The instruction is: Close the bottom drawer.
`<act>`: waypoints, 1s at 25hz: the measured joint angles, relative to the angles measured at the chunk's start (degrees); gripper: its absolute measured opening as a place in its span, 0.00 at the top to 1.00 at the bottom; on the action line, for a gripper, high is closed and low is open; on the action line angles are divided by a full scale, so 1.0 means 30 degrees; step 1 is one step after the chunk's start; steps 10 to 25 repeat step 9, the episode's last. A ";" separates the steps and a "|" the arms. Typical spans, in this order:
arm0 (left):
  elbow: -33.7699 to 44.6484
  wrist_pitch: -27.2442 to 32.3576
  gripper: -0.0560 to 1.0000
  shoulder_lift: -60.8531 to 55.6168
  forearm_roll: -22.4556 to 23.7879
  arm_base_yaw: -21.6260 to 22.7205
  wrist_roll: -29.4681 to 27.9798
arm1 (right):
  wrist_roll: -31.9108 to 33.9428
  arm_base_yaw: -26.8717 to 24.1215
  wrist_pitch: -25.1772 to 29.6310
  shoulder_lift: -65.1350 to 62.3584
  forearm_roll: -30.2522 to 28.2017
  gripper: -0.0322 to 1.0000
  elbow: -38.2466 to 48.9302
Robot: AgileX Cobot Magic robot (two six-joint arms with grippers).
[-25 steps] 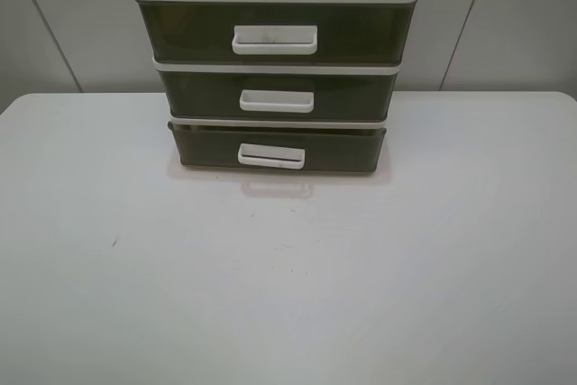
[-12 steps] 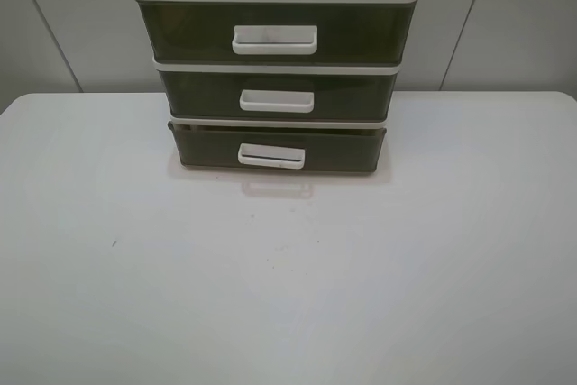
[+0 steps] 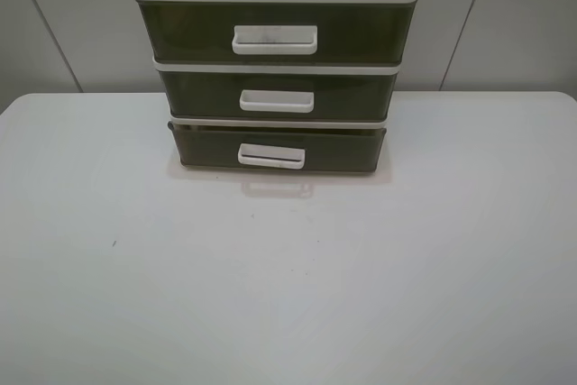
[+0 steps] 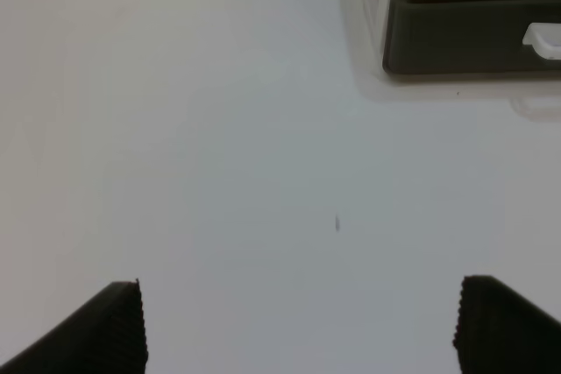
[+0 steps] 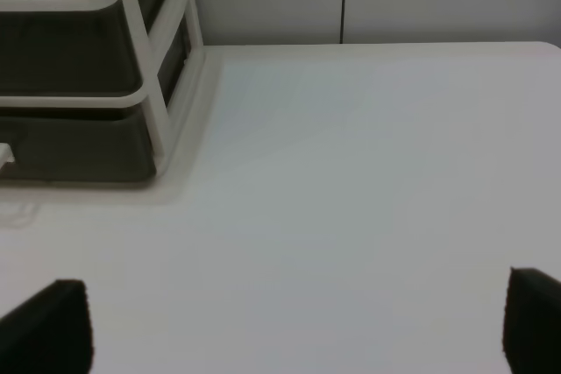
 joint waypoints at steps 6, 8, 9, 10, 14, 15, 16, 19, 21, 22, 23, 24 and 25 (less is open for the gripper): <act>0.0000 0.0000 0.27 0.0000 0.0000 0.0000 0.0000 | 0.0000 -0.0652 0.0000 0.0000 -0.0021 0.17 0.0000; 0.0000 0.0000 0.27 0.0000 0.0000 0.0000 0.0000 | 0.0000 -0.0817 0.0000 0.0000 -0.0021 0.17 0.0000; 0.0000 0.0000 0.27 0.0000 0.0000 0.0000 0.0000 | 0.0000 -0.0861 0.0000 0.0000 -0.0021 0.17 0.0000; 0.0000 0.0000 0.27 0.0000 0.0000 0.0000 0.0000 | 0.0000 -0.0861 0.0000 0.0000 -0.0021 0.17 0.0000; 0.0000 0.0000 0.27 0.0000 0.0000 0.0000 0.0000 | 0.0000 -0.0861 0.0000 0.0000 -0.0021 0.17 0.0000; 0.0000 0.0000 0.27 0.0000 0.0000 0.0000 0.0000 | 0.0000 -0.0861 0.0000 0.0000 -0.0021 0.17 0.0000; 0.0000 0.0000 0.27 0.0000 0.0000 0.0000 0.0000 | 0.0000 -0.0861 0.0000 0.0000 -0.0021 0.17 0.0000; 0.0000 0.0000 0.27 0.0000 0.0000 0.0000 0.0000 | 0.0000 -0.0861 0.0000 0.0000 -0.0021 0.17 0.0000; 0.0000 0.0000 0.27 0.0000 0.0000 0.0000 0.0000 | 0.0000 -0.0861 0.0000 0.0000 -0.0021 0.17 0.0000; 0.0000 0.0000 0.27 0.0000 0.0000 0.0000 0.0000 | 0.0000 -0.0861 0.0000 0.0000 -0.0021 0.17 0.0000; 0.0000 0.0000 0.27 0.0000 0.0000 0.0000 0.0000 | 0.0000 -0.0861 0.0000 0.0000 -0.0021 0.17 0.0000; 0.0000 0.0000 0.27 0.0000 0.0000 0.0000 0.0000 | 0.0000 -0.0861 0.0000 0.0000 -0.0021 0.17 0.0000; 0.0000 0.0000 0.27 0.0000 0.0000 0.0000 0.0000 | 0.0000 -0.0861 0.0000 0.0000 -0.0021 0.17 0.0000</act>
